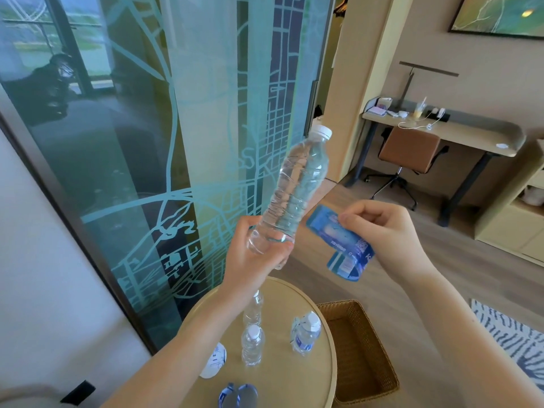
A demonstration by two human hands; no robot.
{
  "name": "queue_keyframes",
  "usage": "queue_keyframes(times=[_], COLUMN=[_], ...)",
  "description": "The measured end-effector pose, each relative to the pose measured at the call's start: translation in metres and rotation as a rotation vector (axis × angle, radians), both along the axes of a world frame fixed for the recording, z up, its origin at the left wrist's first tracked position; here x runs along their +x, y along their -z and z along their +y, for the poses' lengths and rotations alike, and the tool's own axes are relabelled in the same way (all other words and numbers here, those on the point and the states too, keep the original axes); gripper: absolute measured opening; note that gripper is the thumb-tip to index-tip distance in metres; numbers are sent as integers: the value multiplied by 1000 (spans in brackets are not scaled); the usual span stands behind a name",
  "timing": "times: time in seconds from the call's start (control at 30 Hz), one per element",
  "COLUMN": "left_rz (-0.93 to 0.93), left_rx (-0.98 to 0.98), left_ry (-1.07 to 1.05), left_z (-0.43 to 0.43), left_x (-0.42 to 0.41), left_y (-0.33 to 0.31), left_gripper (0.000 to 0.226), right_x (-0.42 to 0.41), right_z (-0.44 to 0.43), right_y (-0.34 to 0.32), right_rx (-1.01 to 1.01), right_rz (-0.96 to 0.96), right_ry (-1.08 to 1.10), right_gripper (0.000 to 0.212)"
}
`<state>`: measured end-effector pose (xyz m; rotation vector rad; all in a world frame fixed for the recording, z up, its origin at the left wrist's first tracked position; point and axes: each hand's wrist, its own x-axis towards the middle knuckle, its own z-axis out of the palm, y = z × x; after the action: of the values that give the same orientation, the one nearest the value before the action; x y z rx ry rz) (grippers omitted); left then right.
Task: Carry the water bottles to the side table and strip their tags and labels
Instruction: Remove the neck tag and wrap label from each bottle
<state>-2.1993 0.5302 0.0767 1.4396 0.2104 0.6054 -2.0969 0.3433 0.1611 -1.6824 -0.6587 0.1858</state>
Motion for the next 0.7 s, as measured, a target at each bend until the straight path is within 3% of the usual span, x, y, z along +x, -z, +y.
queue_keyframes(times=[0.2, 0.4, 0.7], left_rz=[32, 159, 307], left_rx=[-64, -50, -127], left_ry=[-58, -140, -233], left_z=[17, 45, 74], left_x=[-2, -26, -106], left_y=[10, 38, 101], left_gripper=[45, 55, 45], right_x=[1, -2, -31], right_z=[-4, 31, 107], right_y=[1, 59, 193], right_rx=[47, 55, -233], right_rz=[56, 159, 308], right_ry=[-25, -50, -149], right_gripper=[20, 29, 24])
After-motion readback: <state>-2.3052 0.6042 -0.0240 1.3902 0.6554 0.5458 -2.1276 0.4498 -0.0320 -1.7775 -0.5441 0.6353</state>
